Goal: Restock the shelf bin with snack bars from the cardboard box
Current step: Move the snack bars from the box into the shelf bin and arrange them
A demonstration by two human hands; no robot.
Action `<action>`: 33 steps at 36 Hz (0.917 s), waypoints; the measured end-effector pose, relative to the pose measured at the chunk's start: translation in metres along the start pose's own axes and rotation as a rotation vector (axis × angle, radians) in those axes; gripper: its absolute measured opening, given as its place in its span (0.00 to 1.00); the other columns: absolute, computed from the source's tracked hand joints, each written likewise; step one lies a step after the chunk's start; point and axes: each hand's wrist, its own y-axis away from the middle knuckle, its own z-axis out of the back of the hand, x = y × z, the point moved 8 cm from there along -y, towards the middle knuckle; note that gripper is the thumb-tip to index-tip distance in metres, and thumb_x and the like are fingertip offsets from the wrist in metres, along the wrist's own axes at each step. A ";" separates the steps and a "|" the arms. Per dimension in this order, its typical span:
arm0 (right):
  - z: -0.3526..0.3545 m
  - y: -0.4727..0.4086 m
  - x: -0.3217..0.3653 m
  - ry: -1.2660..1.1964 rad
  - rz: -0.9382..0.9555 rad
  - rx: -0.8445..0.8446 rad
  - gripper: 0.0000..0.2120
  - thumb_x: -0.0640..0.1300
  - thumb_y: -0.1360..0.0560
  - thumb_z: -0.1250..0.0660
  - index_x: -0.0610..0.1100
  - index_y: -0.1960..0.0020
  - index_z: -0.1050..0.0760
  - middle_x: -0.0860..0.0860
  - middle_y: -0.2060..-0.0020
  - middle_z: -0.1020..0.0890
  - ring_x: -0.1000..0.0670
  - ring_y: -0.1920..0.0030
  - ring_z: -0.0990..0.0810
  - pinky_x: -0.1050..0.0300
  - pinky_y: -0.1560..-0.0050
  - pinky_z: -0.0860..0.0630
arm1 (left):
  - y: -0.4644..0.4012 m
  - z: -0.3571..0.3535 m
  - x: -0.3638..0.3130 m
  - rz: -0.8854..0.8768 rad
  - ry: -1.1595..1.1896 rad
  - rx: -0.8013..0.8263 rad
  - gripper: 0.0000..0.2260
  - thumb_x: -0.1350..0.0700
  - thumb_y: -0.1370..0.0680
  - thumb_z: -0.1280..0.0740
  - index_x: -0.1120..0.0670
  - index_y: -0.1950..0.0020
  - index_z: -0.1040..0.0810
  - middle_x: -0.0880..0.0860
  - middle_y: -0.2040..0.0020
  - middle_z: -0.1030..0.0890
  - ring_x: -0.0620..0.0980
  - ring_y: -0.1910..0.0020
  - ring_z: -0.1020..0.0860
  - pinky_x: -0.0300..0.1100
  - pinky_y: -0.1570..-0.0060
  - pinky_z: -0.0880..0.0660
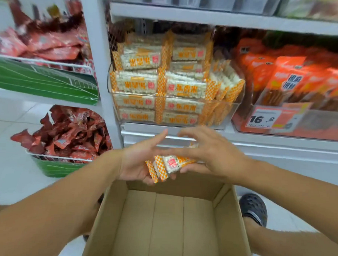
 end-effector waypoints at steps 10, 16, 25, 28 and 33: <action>0.083 -0.036 -0.031 -0.553 -0.297 -0.017 0.23 0.51 0.26 0.27 0.52 0.32 0.23 0.56 0.36 0.22 0.61 0.35 0.26 0.64 0.35 0.29 | 0.057 -0.011 -0.115 -0.228 -0.346 -0.306 0.07 0.56 0.22 0.31 0.57 0.45 0.21 0.53 0.57 0.17 0.45 0.67 0.19 0.32 0.75 0.27; 0.088 -0.038 -0.051 -0.766 -0.419 0.246 0.25 0.45 0.24 0.28 0.52 0.28 0.27 0.59 0.30 0.27 0.66 0.37 0.25 0.62 0.40 0.22 | 0.068 0.002 -0.143 -0.358 -0.488 -0.376 0.05 0.57 0.24 0.27 0.50 0.50 0.19 0.46 0.62 0.14 0.43 0.62 0.16 0.31 0.69 0.24; 0.131 -0.055 -0.108 -0.581 -0.537 -0.321 0.22 0.51 0.36 0.21 0.51 0.43 0.20 0.58 0.52 0.18 0.62 0.58 0.21 0.63 0.56 0.23 | 0.105 0.047 -0.202 -0.757 -0.516 -0.946 0.25 0.36 0.33 0.24 0.47 0.41 0.22 0.49 0.50 0.17 0.47 0.52 0.17 0.48 0.54 0.19; 0.139 -0.056 -0.126 -0.376 -0.600 -0.438 0.21 0.50 0.33 0.20 0.51 0.43 0.20 0.62 0.53 0.22 0.67 0.60 0.25 0.70 0.54 0.29 | 0.119 0.054 -0.219 -0.824 -0.974 -1.217 0.22 0.41 0.23 0.32 0.49 0.33 0.25 0.48 0.40 0.19 0.48 0.40 0.22 0.44 0.42 0.26; 0.126 -0.078 -0.145 -0.191 -0.658 -0.385 0.20 0.50 0.30 0.21 0.51 0.39 0.21 0.56 0.47 0.21 0.60 0.50 0.25 0.74 0.57 0.34 | 0.092 0.082 -0.224 -0.616 -1.408 -1.202 0.25 0.50 0.17 0.41 0.60 0.23 0.37 0.61 0.28 0.30 0.60 0.29 0.33 0.53 0.29 0.36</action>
